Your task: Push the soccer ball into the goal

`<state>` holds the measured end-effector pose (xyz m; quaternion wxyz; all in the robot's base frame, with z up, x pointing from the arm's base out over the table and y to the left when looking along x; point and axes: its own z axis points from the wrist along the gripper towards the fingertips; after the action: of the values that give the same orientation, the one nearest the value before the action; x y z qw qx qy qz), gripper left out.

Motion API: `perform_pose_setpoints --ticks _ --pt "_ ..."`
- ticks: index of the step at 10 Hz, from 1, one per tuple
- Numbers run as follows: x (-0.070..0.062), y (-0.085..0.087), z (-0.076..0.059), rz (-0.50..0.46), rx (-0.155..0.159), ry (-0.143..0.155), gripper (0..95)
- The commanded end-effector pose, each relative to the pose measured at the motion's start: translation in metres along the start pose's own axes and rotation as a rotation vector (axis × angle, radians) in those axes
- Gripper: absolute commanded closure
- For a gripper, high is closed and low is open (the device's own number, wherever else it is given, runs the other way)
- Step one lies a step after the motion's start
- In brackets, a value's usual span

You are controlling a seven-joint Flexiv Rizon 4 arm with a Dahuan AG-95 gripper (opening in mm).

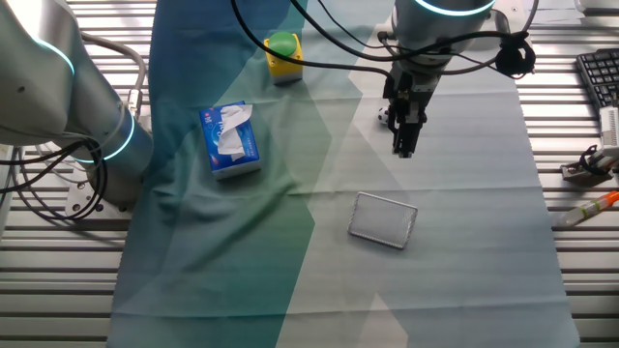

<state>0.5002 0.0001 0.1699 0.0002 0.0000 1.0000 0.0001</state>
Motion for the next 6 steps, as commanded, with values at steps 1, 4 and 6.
perform_pose_setpoints --ticks 1,4,6 --pt "0.0001 0.0001 -0.0010 -0.185 -0.010 -0.001 95.0" --pt "0.0000 0.0002 -0.0017 -0.178 -0.009 0.002 95.0" --pt "0.0000 0.0003 -0.0020 -0.183 -0.009 0.000 95.0"
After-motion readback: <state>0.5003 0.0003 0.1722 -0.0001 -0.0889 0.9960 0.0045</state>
